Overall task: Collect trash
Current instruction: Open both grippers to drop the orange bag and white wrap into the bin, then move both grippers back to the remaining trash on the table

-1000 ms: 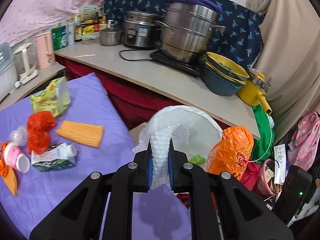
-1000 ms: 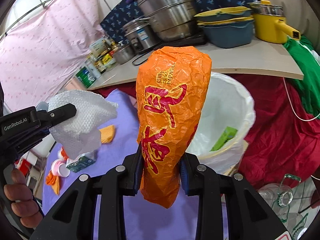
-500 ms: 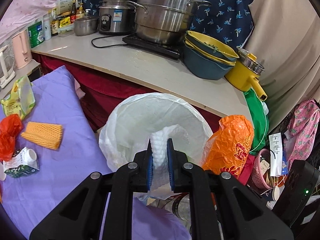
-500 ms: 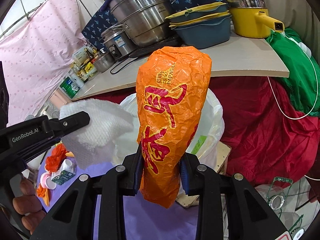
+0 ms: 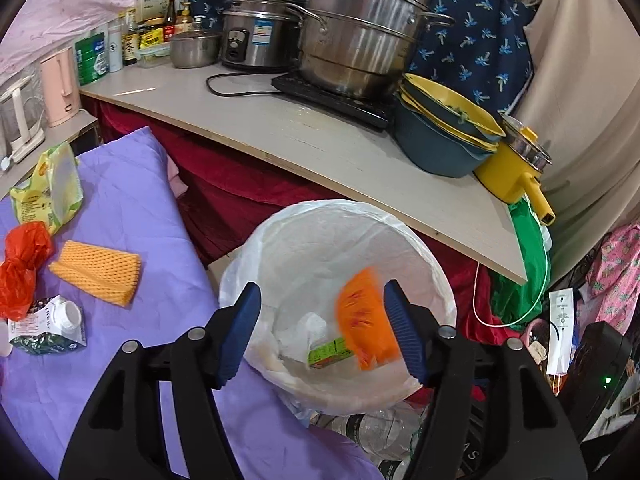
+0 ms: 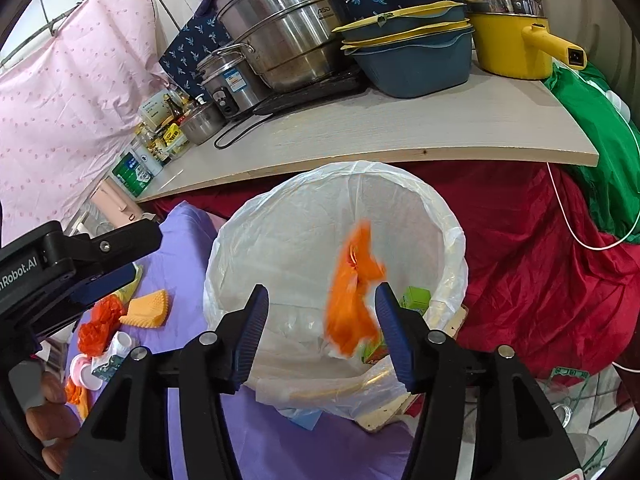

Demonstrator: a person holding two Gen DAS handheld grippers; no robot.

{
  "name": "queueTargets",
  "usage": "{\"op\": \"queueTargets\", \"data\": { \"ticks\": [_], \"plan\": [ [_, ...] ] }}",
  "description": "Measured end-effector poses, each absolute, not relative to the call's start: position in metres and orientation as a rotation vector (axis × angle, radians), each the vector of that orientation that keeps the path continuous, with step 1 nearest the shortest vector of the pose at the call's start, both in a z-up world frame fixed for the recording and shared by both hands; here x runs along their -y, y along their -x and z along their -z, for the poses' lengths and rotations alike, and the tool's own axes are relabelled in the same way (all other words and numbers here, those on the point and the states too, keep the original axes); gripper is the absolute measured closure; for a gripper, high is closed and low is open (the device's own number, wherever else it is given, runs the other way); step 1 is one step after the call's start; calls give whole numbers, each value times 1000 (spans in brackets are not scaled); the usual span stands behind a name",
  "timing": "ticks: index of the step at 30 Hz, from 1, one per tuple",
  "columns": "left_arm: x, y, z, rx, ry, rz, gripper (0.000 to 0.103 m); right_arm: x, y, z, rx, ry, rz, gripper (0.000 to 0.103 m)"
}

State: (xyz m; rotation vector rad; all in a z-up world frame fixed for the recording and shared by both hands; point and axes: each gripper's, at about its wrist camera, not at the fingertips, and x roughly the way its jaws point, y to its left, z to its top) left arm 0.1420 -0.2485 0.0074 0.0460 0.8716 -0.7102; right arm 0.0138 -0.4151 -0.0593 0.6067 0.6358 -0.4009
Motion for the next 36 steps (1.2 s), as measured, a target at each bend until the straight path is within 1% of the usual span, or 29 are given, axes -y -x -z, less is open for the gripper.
{"op": "queueTargets", "data": {
  "ticks": [10, 14, 19, 25, 33, 36],
  "plan": [
    [216, -143, -8, -849, -37, 633, 42, 395, -5, 52, -625, -600, 386, 48],
    [200, -140, -9, -840, -30, 612, 42, 382, -4, 46, -623, -572, 383, 45],
    [176, -137, -10, -836, -20, 579, 42, 363, -5, 39, -621, -557, 356, 45],
    [140, -135, -9, -822, -16, 522, 38, 333, -12, 32, -627, -534, 310, 45],
    [84, -138, -6, -824, 18, 442, 37, 286, -28, 29, -653, -498, 229, 44],
    [63, -140, -5, -823, 30, 406, 34, 268, -37, 30, -668, -483, 198, 44]
  ]
}}
